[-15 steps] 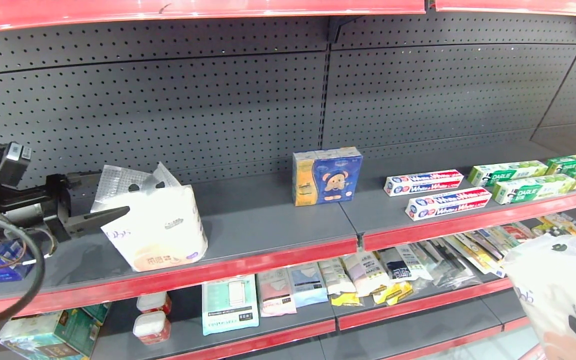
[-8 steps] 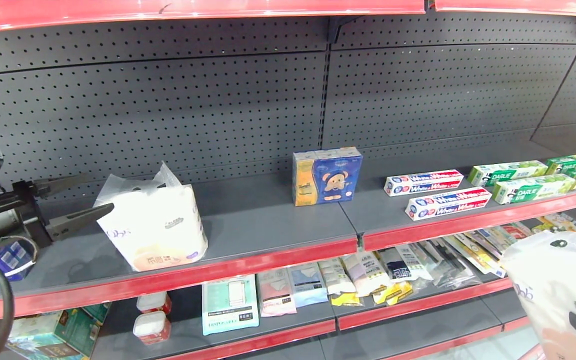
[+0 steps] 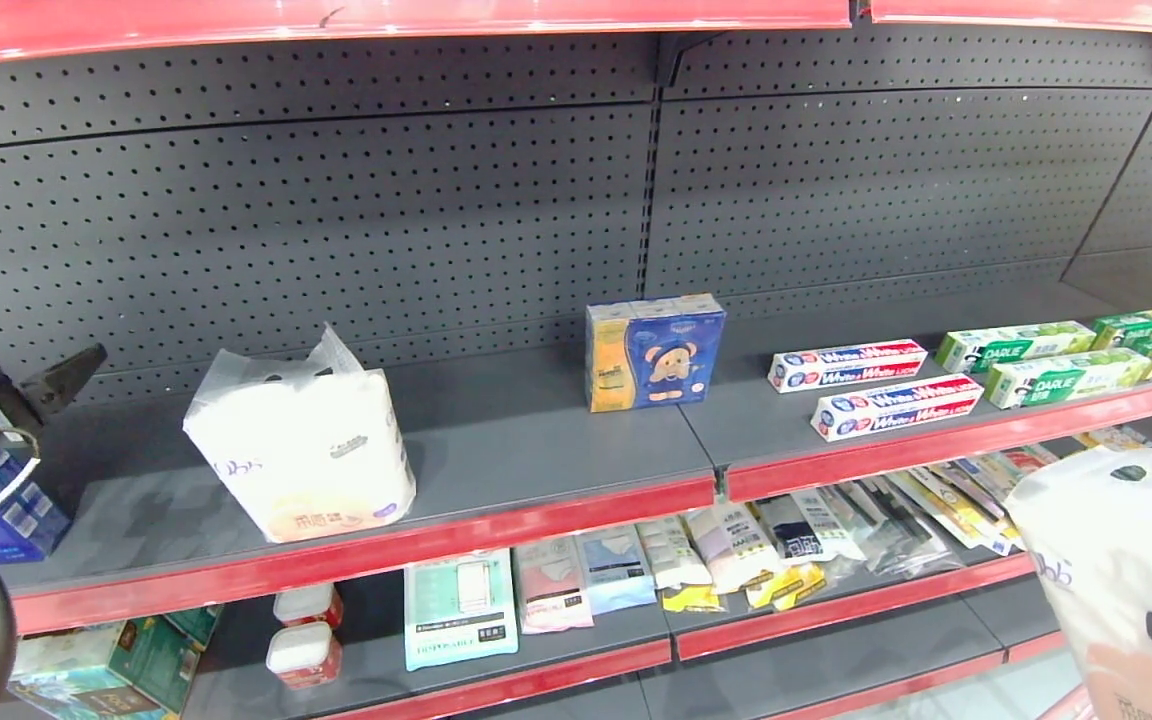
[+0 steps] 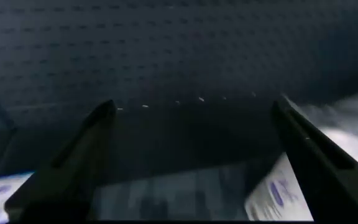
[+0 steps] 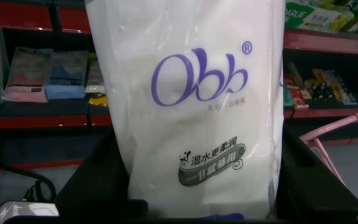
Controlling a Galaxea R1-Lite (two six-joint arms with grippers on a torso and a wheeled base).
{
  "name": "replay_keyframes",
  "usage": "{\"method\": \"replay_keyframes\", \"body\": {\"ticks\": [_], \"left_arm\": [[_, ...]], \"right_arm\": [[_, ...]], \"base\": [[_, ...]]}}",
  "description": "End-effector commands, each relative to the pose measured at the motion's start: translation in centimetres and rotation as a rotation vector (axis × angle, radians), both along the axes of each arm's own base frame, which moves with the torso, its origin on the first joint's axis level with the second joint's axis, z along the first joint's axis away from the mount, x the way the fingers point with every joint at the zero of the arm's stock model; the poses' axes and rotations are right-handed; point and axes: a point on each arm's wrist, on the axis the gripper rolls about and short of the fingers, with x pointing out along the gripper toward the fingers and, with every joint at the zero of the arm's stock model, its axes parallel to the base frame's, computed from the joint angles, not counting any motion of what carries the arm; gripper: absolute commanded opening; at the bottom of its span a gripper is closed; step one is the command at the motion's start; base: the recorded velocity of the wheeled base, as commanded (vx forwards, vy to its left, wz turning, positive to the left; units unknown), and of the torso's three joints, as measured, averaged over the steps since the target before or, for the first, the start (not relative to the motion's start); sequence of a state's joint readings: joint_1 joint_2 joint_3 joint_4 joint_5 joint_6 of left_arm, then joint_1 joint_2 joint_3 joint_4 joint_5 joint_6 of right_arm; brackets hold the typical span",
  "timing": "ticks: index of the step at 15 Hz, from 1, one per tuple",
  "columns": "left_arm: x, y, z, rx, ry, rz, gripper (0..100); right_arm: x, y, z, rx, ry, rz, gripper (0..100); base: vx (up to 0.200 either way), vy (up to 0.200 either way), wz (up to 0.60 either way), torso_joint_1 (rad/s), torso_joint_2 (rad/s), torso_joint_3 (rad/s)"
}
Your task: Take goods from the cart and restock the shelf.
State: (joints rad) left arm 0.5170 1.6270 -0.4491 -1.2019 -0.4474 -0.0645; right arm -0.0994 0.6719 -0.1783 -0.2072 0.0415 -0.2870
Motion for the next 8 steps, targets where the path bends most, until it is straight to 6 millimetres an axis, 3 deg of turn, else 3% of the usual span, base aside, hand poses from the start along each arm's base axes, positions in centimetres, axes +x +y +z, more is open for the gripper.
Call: {"method": "replay_keyframes", "body": {"ticks": [1,5,8], "left_arm": [[-2.4,-2.1,1.6,-0.045,-0.056,0.050,100],[-10.9,-6.6,3.1,-0.178,0.069,0.047,100],[-18.3,-11.1,3.4,-0.179,0.086,-0.200,100]], "right_arm": [[-0.2,0.0,0.1,0.002,-0.017,0.006,0],[-0.9,0.1,0.2,0.001,-0.060,0.012,0],[-1.7,0.2,0.1,0.011,-0.102,0.015,0]], "base": [[0.000,0.000,0.00,0.000,0.00,0.000],[0.000,0.000,0.00,0.000,0.00,0.000],[0.000,0.000,0.00,0.000,0.00,0.000]]}}
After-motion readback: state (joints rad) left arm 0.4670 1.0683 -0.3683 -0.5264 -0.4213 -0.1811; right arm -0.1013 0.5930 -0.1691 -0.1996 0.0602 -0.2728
